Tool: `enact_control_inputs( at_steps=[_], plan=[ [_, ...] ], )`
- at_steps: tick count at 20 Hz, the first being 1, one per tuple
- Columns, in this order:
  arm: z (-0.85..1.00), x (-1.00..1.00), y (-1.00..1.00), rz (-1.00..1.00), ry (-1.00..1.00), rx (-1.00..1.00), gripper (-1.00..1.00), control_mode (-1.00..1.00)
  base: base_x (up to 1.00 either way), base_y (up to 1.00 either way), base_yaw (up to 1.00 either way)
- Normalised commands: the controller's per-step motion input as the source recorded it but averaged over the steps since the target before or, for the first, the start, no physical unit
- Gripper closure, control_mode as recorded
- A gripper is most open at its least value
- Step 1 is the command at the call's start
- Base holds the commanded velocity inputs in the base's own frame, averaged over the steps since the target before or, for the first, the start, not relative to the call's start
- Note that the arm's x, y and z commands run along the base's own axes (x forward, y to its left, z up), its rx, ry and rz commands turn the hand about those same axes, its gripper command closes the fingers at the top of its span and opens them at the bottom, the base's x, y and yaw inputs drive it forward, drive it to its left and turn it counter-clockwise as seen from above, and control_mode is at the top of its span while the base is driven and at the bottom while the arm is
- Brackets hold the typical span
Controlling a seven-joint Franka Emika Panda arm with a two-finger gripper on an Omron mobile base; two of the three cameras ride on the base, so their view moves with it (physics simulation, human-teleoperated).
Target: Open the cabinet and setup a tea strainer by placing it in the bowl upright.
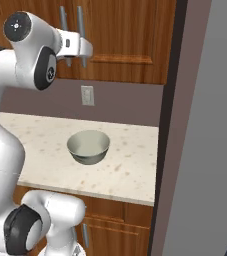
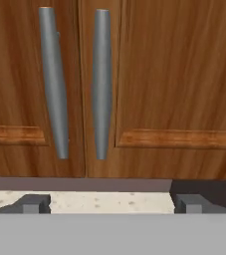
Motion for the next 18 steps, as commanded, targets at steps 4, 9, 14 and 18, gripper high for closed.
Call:
enact_control_inputs(
  at_steps=[4,9,14,18],
  plan=[
    [0.05,0.56,0.00,-0.04,0.04,0.00,-1.00,-1.00,0.00,0.00,0.00],
    [0.00,0.40,0.00,0.00,0.00,0.00,-1.00,-1.00,0.00,0.00,0.00],
    [0.00,0.35,0.08,0.00,-0.04,0.00,-1.00,-1.00,0.00,0.00,0.00],
    [0.00,0.22,0.20,0.00,-0.12,0.00,-1.00,-1.00,0.00,0.00,0.00]
  ],
)
